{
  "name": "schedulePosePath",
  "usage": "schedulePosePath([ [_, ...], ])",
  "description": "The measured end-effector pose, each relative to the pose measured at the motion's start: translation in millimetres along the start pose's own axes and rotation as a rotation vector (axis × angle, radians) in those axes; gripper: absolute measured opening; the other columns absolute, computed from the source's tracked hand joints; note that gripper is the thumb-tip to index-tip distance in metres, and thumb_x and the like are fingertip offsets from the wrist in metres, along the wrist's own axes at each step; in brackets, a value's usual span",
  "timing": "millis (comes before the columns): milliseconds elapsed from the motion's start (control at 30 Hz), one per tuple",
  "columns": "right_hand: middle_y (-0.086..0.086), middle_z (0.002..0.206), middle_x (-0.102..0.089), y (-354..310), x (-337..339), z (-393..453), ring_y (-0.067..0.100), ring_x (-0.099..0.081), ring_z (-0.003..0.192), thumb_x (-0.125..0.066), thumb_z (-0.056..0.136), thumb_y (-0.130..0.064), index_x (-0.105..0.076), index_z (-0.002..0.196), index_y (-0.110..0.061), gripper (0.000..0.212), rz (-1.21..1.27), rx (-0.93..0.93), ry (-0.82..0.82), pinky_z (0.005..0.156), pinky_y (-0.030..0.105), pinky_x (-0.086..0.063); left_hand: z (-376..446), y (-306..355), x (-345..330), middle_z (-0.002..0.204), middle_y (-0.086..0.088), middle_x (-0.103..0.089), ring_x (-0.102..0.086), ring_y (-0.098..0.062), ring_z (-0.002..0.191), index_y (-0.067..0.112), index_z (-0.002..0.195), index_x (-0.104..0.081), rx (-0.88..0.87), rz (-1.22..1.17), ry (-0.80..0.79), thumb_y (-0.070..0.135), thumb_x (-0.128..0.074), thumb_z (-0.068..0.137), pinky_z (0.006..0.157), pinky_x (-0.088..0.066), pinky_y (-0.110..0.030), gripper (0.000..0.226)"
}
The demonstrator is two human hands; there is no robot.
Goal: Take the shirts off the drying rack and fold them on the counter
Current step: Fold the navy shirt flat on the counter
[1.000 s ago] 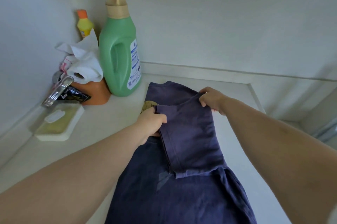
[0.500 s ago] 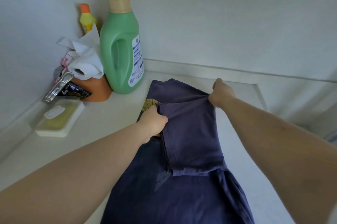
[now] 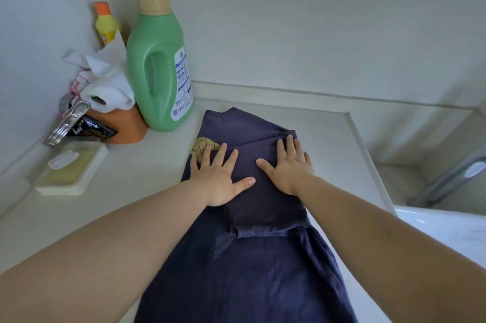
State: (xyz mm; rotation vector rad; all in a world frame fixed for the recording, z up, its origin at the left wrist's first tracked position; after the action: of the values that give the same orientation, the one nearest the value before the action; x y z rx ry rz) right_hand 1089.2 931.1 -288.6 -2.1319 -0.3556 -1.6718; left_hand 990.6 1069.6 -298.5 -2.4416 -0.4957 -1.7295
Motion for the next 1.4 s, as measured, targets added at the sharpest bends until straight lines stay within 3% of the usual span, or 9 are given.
schedulePosePath([
  [167, 0.008, 0.16, 0.014, 18, 2, -3, 0.029, 0.007, 0.148, -0.024, 0.095, -0.063, 0.004, 0.154, -0.019, 0.078, 0.071, -0.092, -0.024, 0.12, 0.042, -0.005, -12, -22, 14, 0.157, 0.004, 0.023, 0.021, -0.034, 0.144, 0.039, 0.149, 0.01, 0.066, 0.0, 0.172, 0.086, -0.013, 0.075, 0.112, 0.009, -0.061, 0.091],
  [433, 0.0, 0.161, 0.008, 34, 6, 19, 0.028, 0.012, 0.147, -0.012, 0.096, -0.058, 0.006, 0.152, -0.031, 0.065, -0.008, -0.236, -0.052, 0.116, 0.054, 0.005, 5, -27, 4, 0.158, -0.001, 0.02, 0.018, -0.037, 0.143, 0.039, 0.148, 0.015, 0.102, 0.033, -0.009, 0.09, -0.012, 0.07, 0.112, 0.01, -0.06, 0.097],
  [533, 0.003, 0.161, -0.002, 35, 14, 32, 0.03, 0.002, 0.147, -0.017, 0.098, -0.053, -0.001, 0.153, -0.027, 0.063, 0.003, -0.275, -0.033, 0.115, 0.053, -0.004, 14, -24, 41, 0.157, -0.009, -0.014, -0.013, -0.036, 0.143, 0.033, 0.149, -0.017, 0.098, 0.039, 0.153, 0.084, -0.021, 0.078, 0.113, -0.004, -0.057, 0.088],
  [633, 0.014, 0.142, -0.038, 30, 38, 45, 0.033, -0.032, 0.131, -0.046, 0.094, -0.04, -0.03, 0.14, -0.011, 0.057, 0.194, -0.26, 0.154, 0.102, 0.042, -0.033, 31, -42, 84, 0.136, -0.012, -0.041, -0.04, -0.033, 0.125, 0.021, 0.138, -0.037, 0.21, -0.174, 0.4, 0.06, -0.042, 0.09, 0.102, -0.033, -0.043, 0.062],
  [800, 0.013, 0.115, -0.06, 59, 38, 77, 0.031, -0.058, 0.102, -0.073, 0.074, -0.016, -0.056, 0.115, -0.002, 0.046, 0.71, -0.355, 0.109, 0.083, 0.036, -0.05, 77, -59, 80, 0.124, -0.014, -0.056, -0.054, -0.03, 0.113, 0.001, 0.126, -0.05, 0.318, -0.446, 0.229, 0.031, -0.054, 0.094, 0.086, -0.043, -0.03, 0.044],
  [967, 0.012, 0.11, -0.065, 68, 31, 97, 0.029, -0.058, 0.106, -0.076, 0.072, -0.004, -0.067, 0.107, 0.001, 0.036, 0.812, -0.359, -0.007, 0.092, 0.037, -0.046, 99, -60, 74, 0.13, -0.019, -0.051, -0.05, -0.032, 0.117, -0.005, 0.132, -0.046, 0.395, -0.912, 0.147, -0.001, -0.065, 0.084, 0.091, -0.044, -0.037, 0.051],
  [1200, 0.01, 0.093, -0.065, 66, 45, 95, 0.027, -0.059, 0.088, -0.063, 0.072, 0.017, -0.068, 0.087, -0.008, 0.03, 1.044, -0.319, 0.016, 0.082, 0.033, -0.05, 104, -62, 88, 0.127, -0.012, -0.054, -0.052, -0.027, 0.112, 0.0, 0.128, -0.05, 0.357, -1.355, 0.176, 0.001, -0.061, 0.086, 0.097, -0.043, -0.038, 0.044],
  [1300, 0.007, 0.079, -0.06, 64, 78, 87, 0.025, -0.055, 0.074, -0.064, 0.072, 0.012, -0.065, 0.084, -0.012, 0.026, 0.942, -0.289, 0.176, 0.066, 0.026, -0.044, 96, -78, 114, 0.125, -0.008, -0.055, -0.052, -0.024, 0.113, -0.002, 0.126, -0.053, 0.311, -1.377, 0.289, -0.003, -0.061, 0.085, 0.094, -0.043, -0.031, 0.042],
  [1400, 0.006, 0.069, -0.058, 46, 114, 63, 0.027, -0.055, 0.07, -0.056, 0.074, 0.005, -0.061, 0.085, -0.015, 0.023, 0.565, -0.213, 0.268, 0.055, 0.024, -0.04, 74, -91, 127, 0.123, -0.012, -0.058, -0.052, -0.025, 0.117, 0.003, 0.112, -0.059, 0.29, -1.288, 0.314, -0.008, -0.061, 0.078, 0.101, -0.04, -0.035, 0.035],
])
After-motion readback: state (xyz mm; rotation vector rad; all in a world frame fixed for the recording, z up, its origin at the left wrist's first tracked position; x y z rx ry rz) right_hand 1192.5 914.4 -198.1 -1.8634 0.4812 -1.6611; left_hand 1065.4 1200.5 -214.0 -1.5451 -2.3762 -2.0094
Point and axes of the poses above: each hand's wrist, its own z-axis towards the middle knuckle, its own x-axis out of the back of the hand, y = z × x, the point moved 10 cm from there along z, towards the middle knuckle
